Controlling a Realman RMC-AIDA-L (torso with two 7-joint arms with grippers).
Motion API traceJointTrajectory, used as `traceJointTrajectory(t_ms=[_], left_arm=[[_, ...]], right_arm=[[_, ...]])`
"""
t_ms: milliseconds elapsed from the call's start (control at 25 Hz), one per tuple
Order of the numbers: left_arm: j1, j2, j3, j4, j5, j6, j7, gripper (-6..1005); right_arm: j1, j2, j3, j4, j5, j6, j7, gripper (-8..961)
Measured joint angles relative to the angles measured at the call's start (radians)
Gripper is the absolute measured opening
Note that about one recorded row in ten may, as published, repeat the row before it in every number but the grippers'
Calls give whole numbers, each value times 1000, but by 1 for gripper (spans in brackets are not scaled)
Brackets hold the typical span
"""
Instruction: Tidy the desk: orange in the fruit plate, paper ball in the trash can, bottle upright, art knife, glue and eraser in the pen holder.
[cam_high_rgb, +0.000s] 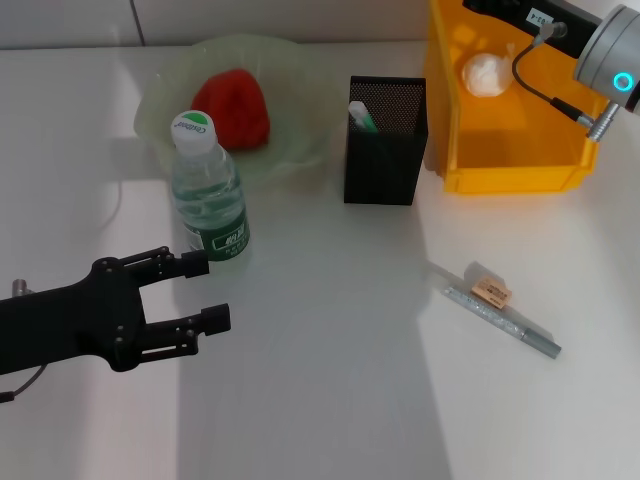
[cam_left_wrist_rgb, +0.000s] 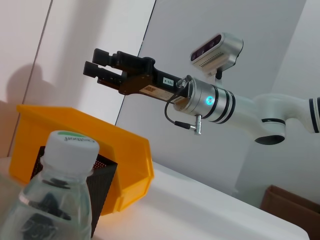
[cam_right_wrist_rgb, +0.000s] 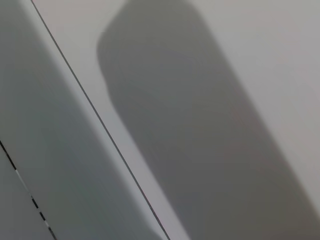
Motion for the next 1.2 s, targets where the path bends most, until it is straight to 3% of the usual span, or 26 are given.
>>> traceJointTrajectory(t_ms=[120,280,360,400,440,560,600,720,760,800,840,880,920,960,1000,1200], left_arm=[[1,-1,0,0,1,0,1,786],[2,-1,0,-2,2,3,4,786],[2,-1,1,-6,2,4,5,786],[2,-1,2,-10,2,4,5,786],[2,-1,2,-10,2,4,5,786],[-2,0,6,-12,2,5,6,786],[-3,1,7,-12,2,5,6,786],[-6,1,8,-12,2,5,5,786],[-6,1,8,-12,2,5,5,786],[-7,1,8,-12,2,5,4,786],[-7,1,8,-12,2,5,3,786],[-7,1,8,-12,2,5,3,786],[-9,0,8,-12,2,5,1,786],[-9,0,8,-12,2,5,1,786],[-10,-1,8,-12,3,5,1,786],[-15,-3,8,-12,3,5,1,786]], right_arm=[[-9,0,0,-3,1,-17,2,481],[-41,-3,2,-44,-2,-91,31,559],[-66,-8,-6,-105,-24,-133,85,598],[-92,-18,-10,-202,-89,-185,180,617],[-92,-18,-10,-202,-89,-185,180,617],[-117,-36,-1,-412,-288,-302,384,616],[-118,-41,13,-569,-444,-397,516,616],[-101,-42,22,-802,-674,-553,701,615],[-101,-42,22,-802,-674,-553,701,615],[-76,-39,17,-937,-808,-667,818,614],[-59,-37,9,-993,-874,-720,869,614],[-59,-37,9,-993,-874,-720,869,614],[-23,-31,-17,-1085,-1006,-808,950,614],[-23,-31,-17,-1085,-1006,-808,950,613],[6,-26,-59,-1134,-1137,-860,1005,613],[39,-17,-150,-1127,-1363,-899,1054,612]])
